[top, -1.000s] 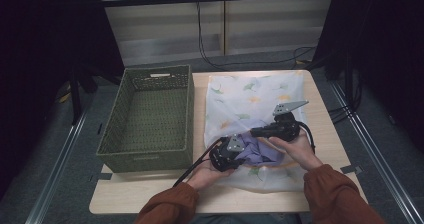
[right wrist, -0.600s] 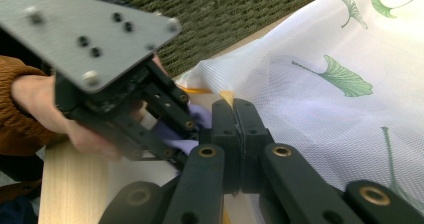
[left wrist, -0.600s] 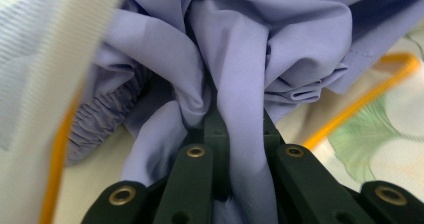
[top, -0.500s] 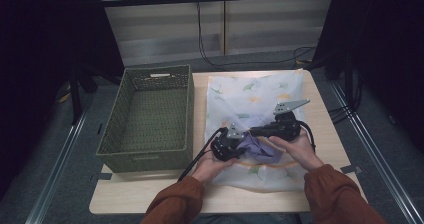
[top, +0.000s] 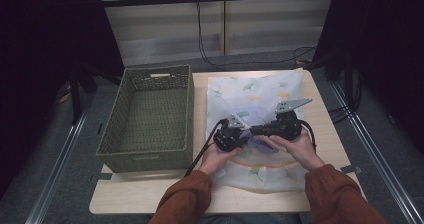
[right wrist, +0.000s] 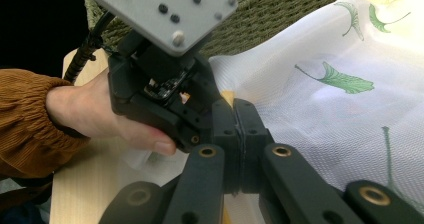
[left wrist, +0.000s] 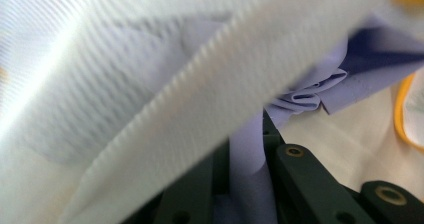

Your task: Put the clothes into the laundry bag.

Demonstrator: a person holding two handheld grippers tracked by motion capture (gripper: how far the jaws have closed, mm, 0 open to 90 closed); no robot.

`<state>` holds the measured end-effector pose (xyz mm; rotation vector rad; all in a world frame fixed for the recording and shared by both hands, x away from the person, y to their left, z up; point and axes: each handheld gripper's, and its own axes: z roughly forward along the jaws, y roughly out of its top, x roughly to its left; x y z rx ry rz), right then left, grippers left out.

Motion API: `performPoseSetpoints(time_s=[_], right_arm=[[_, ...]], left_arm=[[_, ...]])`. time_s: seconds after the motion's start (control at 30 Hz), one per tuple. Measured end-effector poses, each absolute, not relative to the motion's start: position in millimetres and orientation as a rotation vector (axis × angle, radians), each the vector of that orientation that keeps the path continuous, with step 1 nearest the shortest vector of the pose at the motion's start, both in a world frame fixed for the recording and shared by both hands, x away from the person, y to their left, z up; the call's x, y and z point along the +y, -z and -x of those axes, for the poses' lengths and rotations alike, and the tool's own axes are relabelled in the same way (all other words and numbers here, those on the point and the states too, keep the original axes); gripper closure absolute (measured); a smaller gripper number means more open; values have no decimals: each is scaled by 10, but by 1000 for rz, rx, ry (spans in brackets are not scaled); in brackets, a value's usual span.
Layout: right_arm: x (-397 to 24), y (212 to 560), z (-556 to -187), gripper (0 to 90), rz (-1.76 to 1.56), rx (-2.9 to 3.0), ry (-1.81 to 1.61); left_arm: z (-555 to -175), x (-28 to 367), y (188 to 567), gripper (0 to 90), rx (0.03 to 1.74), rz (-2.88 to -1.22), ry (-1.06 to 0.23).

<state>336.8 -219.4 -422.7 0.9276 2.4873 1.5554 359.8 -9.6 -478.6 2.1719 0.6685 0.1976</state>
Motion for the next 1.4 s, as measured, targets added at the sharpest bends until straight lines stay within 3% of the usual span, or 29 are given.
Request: performPoseSetpoints(time_s=[0.23, 0.5, 0.83, 1.4], right_arm=[[-2173, 4203, -3362, 897, -927, 2490, -1581], [-2210, 4276, -3397, 897, -963, 2502, -1550], [-2278, 4313, -3429, 895, -992, 2488, -1546], [-2289, 4327, -3427, 895, -988, 2497, -1539]], left_arm=[[-3680, -120, 4768, 829, 712, -2107, -206], [-3660, -146, 4883, 802, 695, -2145, -176], [-3537, -15, 4814, 624, 625, -2180, -142], [-3358, 290, 4693, 430, 518, -2268, -175]])
